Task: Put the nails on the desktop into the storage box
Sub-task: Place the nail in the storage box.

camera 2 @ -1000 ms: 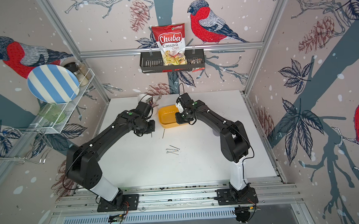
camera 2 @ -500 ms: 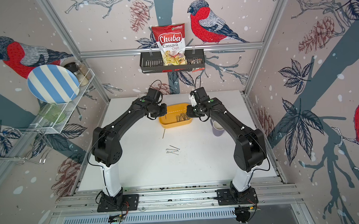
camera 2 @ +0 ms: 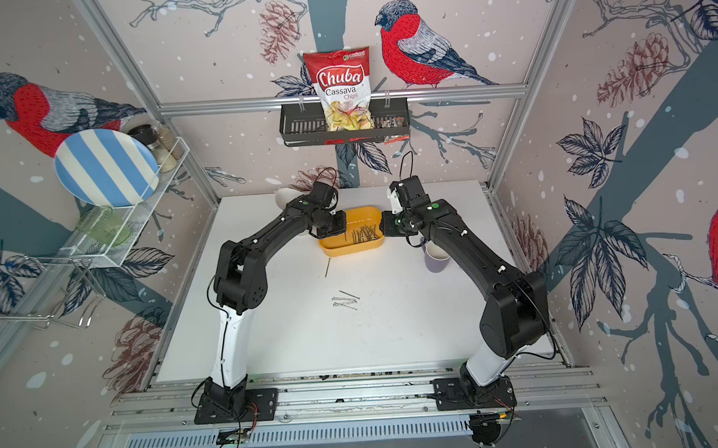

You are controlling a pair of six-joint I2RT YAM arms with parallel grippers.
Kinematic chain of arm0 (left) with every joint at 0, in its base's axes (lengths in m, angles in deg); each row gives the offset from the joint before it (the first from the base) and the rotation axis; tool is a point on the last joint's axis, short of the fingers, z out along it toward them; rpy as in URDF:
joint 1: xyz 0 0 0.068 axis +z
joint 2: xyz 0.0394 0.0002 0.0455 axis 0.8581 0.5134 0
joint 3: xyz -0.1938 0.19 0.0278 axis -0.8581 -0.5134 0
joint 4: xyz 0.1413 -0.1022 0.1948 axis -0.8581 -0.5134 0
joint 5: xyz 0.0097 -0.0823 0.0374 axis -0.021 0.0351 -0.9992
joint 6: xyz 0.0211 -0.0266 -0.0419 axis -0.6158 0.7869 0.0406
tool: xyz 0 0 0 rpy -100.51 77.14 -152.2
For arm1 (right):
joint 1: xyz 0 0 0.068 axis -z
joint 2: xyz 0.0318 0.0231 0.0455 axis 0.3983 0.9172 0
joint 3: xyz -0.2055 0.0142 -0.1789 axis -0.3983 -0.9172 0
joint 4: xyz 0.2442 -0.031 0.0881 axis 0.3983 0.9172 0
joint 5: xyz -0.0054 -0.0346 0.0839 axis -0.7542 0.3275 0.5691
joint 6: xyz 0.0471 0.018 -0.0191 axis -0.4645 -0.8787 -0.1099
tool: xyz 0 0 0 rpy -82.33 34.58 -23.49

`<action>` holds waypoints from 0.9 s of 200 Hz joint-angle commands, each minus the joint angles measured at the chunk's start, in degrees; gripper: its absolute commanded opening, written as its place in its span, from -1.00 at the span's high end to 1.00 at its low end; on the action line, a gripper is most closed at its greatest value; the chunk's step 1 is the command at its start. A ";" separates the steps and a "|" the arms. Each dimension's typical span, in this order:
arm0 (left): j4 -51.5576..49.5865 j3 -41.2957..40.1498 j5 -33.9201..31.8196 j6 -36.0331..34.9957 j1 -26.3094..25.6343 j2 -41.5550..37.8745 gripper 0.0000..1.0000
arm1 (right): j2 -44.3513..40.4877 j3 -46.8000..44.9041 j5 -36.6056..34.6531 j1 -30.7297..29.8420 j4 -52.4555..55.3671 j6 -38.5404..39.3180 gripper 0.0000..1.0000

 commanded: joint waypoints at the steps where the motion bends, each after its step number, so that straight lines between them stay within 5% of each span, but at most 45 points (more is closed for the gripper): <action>1: 2.28 0.21 1.36 0.11 -0.58 1.23 1.00 | -0.59 -0.24 -0.43 -0.20 0.15 -0.84 0.34; 97: 1.36 2.14 1.42 -0.92 -0.78 5.83 1.00 | 0.59 1.52 -0.50 -1.97 1.46 -0.48 0.28; 155: 0.40 1.32 1.36 -1.48 -2.48 0.89 0.38 | 2.24 1.74 -0.20 -3.68 -0.61 -1.17 0.27; 180: -0.85 0.36 -0.26 -2.31 -3.38 -3.13 0.36 | 3.39 2.64 0.28 -4.47 -1.92 -1.37 0.27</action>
